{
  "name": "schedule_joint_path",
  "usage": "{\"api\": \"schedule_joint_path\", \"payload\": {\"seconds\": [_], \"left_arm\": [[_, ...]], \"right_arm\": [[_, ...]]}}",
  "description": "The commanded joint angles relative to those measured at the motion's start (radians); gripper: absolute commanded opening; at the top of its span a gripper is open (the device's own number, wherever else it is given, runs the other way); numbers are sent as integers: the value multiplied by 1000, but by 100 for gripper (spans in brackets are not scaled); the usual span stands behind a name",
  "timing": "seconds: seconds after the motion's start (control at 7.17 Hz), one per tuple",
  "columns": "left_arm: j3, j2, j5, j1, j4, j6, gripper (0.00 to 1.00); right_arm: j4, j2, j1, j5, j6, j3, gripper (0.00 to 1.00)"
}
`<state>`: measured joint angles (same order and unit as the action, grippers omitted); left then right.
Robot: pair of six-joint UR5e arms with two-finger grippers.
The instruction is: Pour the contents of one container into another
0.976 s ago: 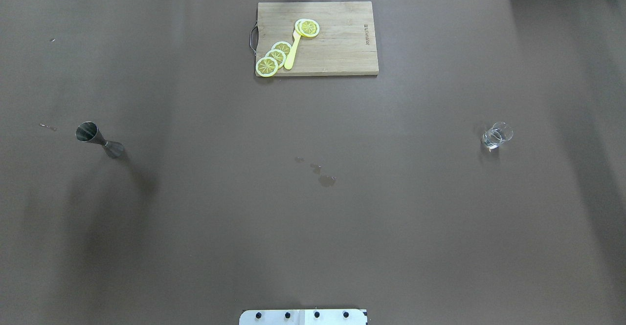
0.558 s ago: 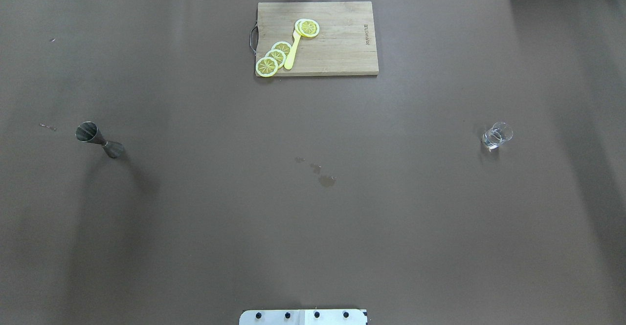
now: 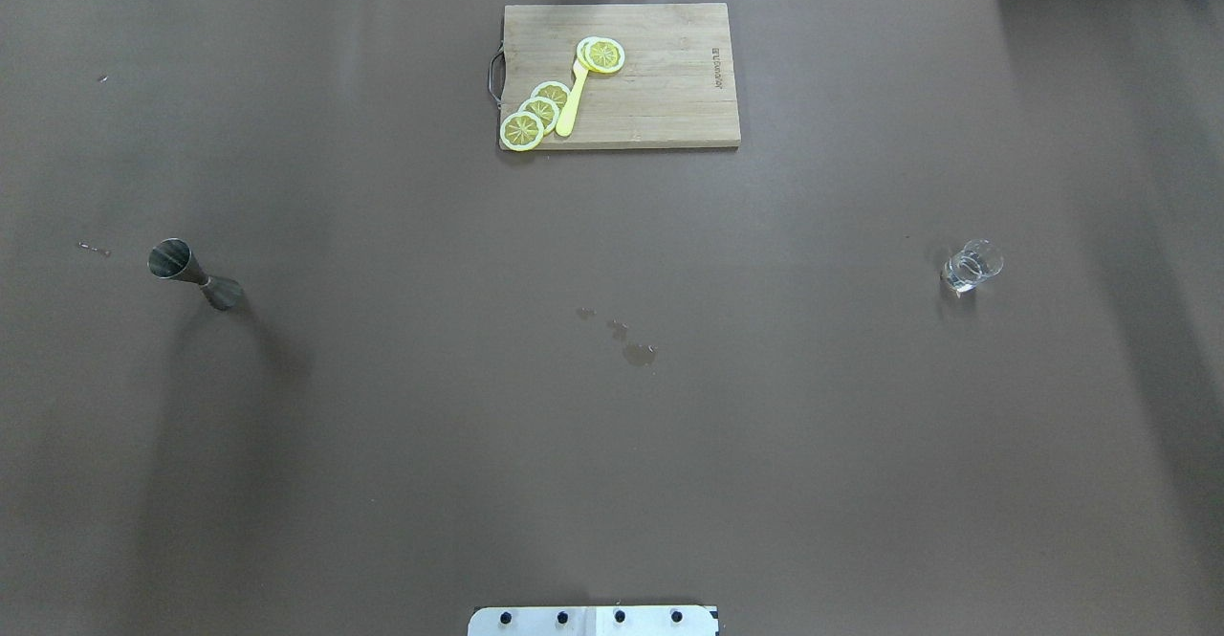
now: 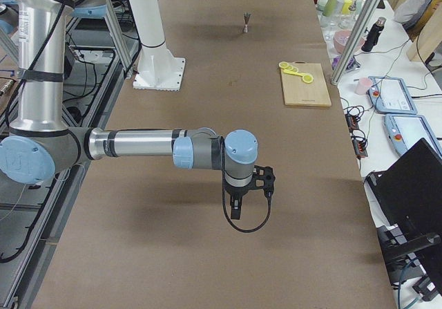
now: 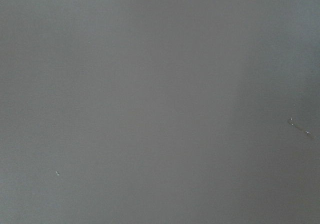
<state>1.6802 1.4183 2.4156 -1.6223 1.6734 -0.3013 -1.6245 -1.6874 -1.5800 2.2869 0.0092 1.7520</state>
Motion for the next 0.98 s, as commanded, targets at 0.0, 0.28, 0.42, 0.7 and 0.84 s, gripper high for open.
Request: {"api": "schedule_joint_path", "payload": {"seconds": [0.0,0.28,0.42,0.7,0.84], "left_arm": [[64,19,-3,5,-116,-1,99],[64,19,-1,9,-113,1,99],[65,19,-1,9,-113,1,99],[58,16,-1,7,-106,1,99],[59,16,-1,9,-103,2,99]], "right_arm": [[0,0,0,2,0,0,100],[0,0,0,2,0,1,100],[0,-2,0,2,0,0,100],[0,-3,-2,2,0,0,100],[0,-3,-3,3,0,1,100]]}}
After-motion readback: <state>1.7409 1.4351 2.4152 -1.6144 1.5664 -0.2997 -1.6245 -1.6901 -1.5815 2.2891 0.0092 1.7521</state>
